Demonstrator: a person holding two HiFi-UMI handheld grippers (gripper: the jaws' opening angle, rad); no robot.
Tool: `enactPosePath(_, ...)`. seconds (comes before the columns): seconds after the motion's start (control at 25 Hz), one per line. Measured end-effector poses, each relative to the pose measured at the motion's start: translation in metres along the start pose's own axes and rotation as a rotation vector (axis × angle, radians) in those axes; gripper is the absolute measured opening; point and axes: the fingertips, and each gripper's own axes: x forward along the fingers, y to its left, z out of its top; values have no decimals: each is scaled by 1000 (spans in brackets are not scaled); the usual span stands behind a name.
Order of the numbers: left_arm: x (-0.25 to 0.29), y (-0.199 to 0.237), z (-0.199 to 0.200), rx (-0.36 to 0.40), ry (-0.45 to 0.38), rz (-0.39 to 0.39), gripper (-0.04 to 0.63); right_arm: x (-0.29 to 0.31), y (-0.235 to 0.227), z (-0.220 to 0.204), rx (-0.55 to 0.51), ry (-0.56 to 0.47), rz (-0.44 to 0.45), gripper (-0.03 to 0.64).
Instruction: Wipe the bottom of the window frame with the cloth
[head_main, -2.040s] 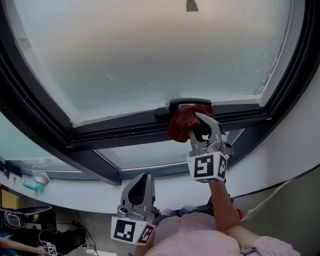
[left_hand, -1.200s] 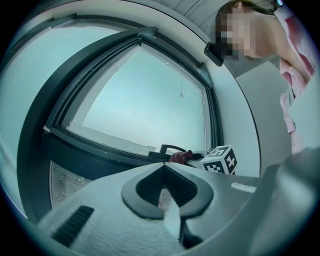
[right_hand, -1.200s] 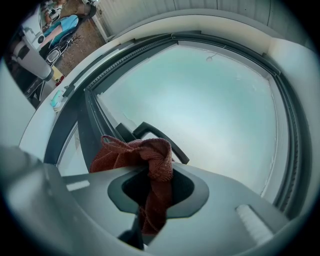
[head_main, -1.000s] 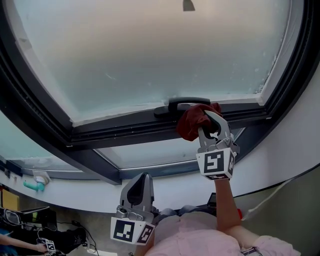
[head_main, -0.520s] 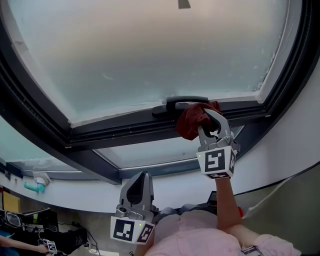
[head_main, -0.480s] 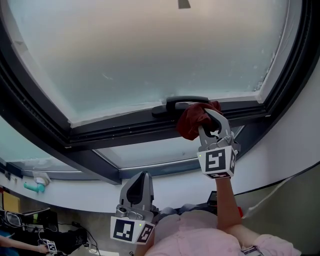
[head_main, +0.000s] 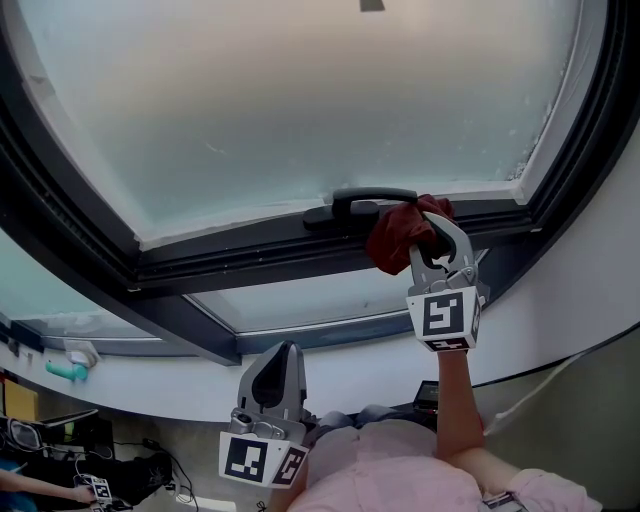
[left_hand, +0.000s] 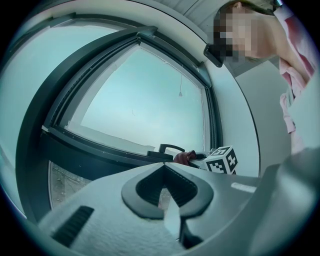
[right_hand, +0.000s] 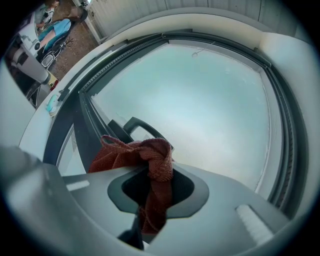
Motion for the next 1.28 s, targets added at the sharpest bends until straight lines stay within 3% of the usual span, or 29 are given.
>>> enactPosePath(0.24,4,-11,5,0,13,-17,-2,1,1,0,-25,22,1,66)
enactPosePath(0.56,18,-28,47,11,32,-39,-2,3,3,-1,-27,102,63,64)
enactPosePath(0.84,17,-31,36,-12,55,-37,-2,4,2,0,-21,86,65,64)
enactPosePath(1.28,8,-26,44,13,32,-4,-2,1,-8,-8,-8,93,65,65)
